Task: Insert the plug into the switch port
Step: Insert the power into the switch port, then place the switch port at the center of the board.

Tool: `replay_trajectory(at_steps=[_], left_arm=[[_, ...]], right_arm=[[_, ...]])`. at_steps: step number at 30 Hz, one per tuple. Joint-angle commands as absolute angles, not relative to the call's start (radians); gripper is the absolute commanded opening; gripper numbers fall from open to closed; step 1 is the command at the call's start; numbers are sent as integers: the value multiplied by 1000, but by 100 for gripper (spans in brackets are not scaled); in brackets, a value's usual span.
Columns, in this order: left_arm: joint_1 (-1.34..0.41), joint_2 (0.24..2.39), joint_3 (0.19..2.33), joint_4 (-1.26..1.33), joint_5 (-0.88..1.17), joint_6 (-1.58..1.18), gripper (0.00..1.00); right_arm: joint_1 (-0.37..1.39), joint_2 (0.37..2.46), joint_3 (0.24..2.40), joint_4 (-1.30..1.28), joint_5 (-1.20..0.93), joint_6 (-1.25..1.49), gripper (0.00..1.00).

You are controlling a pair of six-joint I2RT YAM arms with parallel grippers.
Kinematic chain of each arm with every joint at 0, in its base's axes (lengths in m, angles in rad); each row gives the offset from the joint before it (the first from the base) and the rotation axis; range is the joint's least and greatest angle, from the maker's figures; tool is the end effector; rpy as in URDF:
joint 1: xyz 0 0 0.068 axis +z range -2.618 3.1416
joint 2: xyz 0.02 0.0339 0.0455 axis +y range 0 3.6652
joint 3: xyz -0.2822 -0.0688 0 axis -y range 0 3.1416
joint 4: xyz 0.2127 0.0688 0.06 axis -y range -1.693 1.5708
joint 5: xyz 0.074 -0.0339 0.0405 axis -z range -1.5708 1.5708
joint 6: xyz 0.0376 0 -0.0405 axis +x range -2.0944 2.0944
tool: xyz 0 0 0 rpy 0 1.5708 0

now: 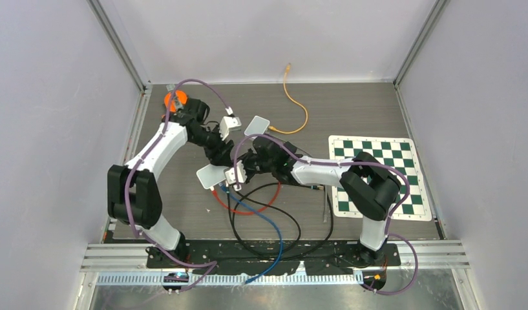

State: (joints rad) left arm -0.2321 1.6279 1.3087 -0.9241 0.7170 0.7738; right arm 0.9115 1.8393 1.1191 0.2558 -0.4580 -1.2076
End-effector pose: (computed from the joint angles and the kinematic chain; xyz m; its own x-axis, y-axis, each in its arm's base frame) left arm 0.2764 -0.0907 0.2886 -0.3941 0.6345 -0.6649 0.9151 0.3377 -0.2202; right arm 0.2261 0.3189 0.2422 0.7916 -0.3473 -0.5028 -0.5944 -0.2467 -0.7654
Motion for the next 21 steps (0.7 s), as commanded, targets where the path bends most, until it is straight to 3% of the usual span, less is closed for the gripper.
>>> replay_trajectory(at_steps=[1,15,21], left_arm=[[-230,1521,1283,-727,774,708,62],[-167,1410,1194,-490,616,474,66],[-163,1347,1128,-334,295,264,66]], right_arm=[[915,1819,1086,479,-522,-1135,5],[767,1845,1071,525,-503,-1075,5],[735,1944,1202,423,-421,-1074,5]])
